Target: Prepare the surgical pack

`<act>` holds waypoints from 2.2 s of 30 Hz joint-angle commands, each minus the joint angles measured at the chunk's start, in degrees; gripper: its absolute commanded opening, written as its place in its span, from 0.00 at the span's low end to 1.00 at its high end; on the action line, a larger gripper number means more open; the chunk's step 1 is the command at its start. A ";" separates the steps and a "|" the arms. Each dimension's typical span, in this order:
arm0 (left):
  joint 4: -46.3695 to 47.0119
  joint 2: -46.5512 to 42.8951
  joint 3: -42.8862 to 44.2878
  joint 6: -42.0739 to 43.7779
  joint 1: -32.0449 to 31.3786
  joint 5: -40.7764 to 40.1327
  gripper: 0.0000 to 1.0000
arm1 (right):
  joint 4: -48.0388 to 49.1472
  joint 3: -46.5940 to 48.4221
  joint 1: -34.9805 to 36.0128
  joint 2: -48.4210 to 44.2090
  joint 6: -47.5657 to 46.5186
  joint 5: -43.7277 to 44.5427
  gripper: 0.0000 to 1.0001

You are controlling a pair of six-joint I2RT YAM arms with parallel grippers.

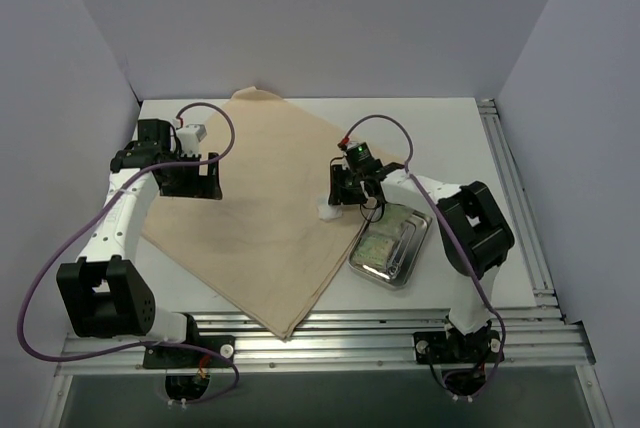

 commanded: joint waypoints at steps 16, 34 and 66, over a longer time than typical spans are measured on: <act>0.91 -1.95 0.99 0.57 0.92 1.30 0.99 | 2.60 -0.20 0.00 4.49 1.21 -3.37 0.40; 0.82 -2.38 1.17 0.57 1.01 1.39 0.99 | 5.59 -0.99 0.44 -3.50 4.02 -6.62 0.00; 0.38 -5.55 1.26 1.09 2.59 4.64 0.99 | -5.57 -35.62 -23.56 -47.36 15.44 7.18 0.00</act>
